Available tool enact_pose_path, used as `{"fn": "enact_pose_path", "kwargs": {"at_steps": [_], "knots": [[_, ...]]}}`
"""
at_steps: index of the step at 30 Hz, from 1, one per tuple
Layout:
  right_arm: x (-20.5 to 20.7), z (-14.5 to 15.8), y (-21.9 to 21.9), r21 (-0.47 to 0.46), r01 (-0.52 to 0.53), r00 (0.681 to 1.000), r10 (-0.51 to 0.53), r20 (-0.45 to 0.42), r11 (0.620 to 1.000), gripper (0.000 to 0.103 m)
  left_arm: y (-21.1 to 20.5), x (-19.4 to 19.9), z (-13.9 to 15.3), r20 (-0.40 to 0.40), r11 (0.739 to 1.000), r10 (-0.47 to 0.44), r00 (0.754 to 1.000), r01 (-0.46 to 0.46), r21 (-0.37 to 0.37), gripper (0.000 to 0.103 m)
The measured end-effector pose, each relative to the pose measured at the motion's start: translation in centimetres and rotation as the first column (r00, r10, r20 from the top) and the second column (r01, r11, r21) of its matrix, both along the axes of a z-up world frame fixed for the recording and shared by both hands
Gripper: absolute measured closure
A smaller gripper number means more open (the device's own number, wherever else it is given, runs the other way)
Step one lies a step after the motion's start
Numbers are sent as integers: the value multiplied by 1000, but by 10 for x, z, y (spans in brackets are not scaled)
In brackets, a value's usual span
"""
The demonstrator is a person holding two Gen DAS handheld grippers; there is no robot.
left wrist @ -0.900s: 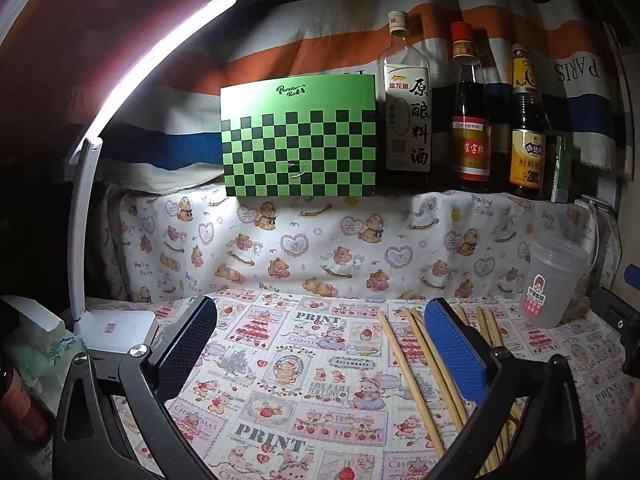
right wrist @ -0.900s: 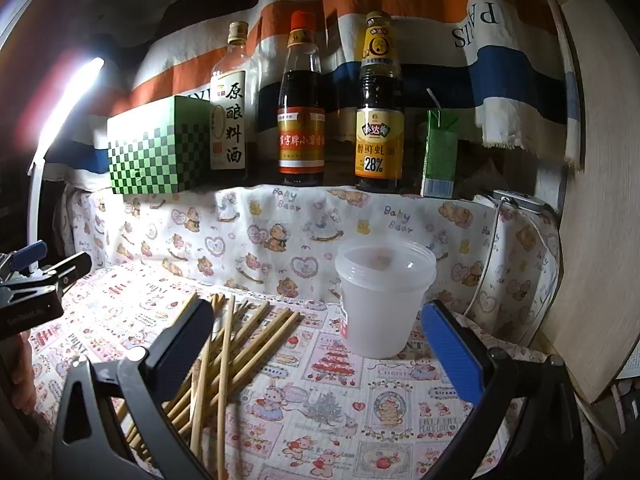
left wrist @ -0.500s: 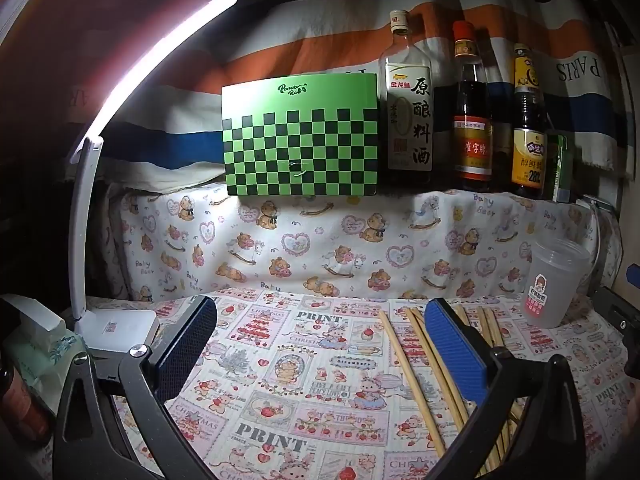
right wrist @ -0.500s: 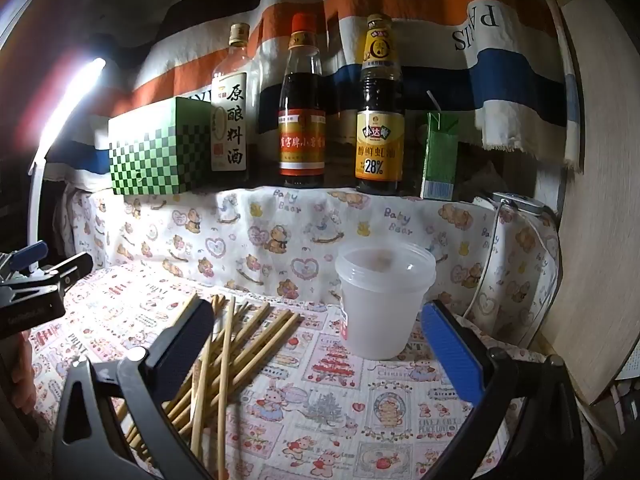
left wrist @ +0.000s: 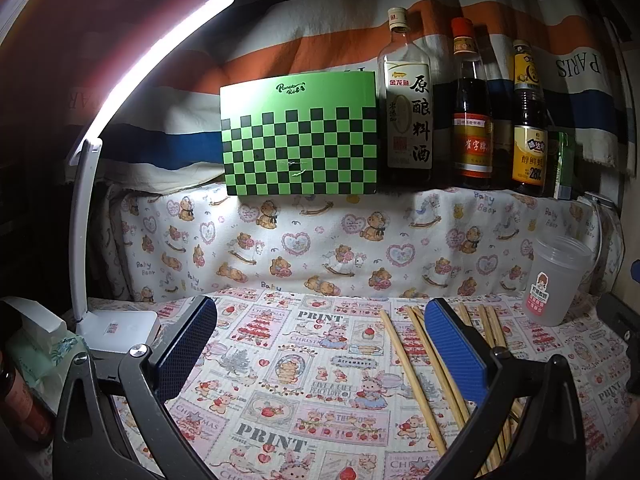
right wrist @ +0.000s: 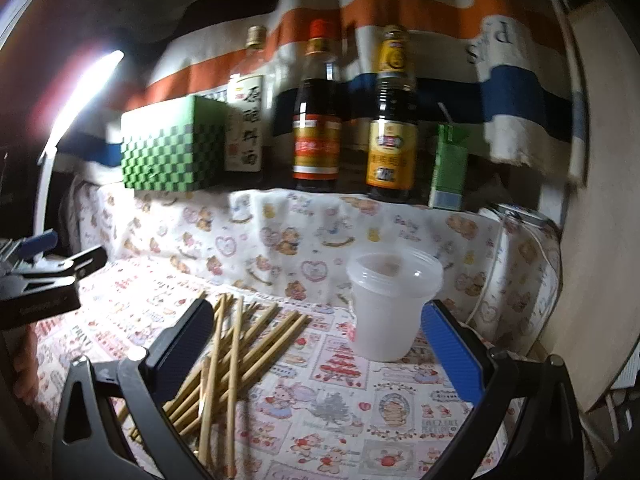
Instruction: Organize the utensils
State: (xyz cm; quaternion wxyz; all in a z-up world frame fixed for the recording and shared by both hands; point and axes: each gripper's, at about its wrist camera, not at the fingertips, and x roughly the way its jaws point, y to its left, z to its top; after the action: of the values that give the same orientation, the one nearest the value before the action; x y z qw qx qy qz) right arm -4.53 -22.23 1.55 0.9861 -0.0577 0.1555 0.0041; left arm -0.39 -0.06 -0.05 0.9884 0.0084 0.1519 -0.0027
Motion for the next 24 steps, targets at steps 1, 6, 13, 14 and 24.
{"fn": "enact_pose_path", "kwargs": {"at_steps": [1, 6, 13, 14, 24], "knots": [[0, 0, 1, -7, -5, 1000, 5, -3, 1000, 0, -2, -1, 0, 3, 1000, -1, 1000, 1, 1, 0], [-4, 1, 4, -19, -9, 1000, 9, 7, 1000, 0, -1, 0, 0, -1, 1000, -6, 1000, 6, -6, 0], [-4, 0, 3, -19, -7, 1000, 7, -12, 1000, 0, -2, 0, 0, -2, 1000, -6, 1000, 6, -4, 0], [-4, -1, 3, -21, -6, 1000, 6, -9, 1000, 0, -1, 0, 0, -1, 1000, -7, 1000, 7, -4, 0], [-1, -3, 4, -23, -21, 999, 21, -29, 1000, 0, -2, 0, 1, -4, 1000, -2, 1000, 2, -3, 0]]}}
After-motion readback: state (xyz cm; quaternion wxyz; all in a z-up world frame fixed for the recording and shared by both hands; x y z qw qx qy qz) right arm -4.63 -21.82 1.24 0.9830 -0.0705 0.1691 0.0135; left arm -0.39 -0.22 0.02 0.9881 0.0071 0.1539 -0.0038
